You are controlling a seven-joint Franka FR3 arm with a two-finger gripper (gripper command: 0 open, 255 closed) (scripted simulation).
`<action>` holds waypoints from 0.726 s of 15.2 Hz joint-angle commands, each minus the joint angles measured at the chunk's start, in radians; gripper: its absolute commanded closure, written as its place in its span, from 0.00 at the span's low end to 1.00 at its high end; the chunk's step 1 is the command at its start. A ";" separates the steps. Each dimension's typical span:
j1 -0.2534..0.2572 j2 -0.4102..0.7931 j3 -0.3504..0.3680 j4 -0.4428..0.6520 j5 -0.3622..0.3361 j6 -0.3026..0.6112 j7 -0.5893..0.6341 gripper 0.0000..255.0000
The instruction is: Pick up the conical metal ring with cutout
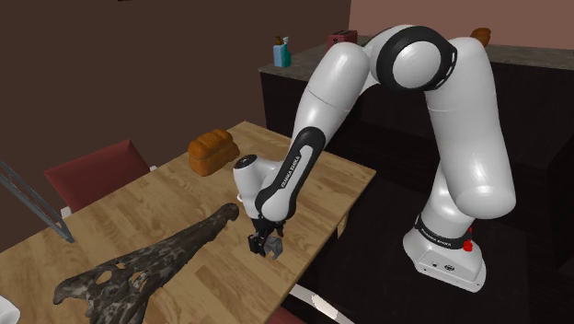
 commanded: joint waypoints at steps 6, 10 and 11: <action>0.004 0.022 -0.005 0.007 -0.006 0.015 0.002 1.00; 0.004 0.022 -0.005 0.007 -0.006 0.015 0.002 1.00; 0.004 0.022 -0.005 0.006 -0.006 0.016 0.003 1.00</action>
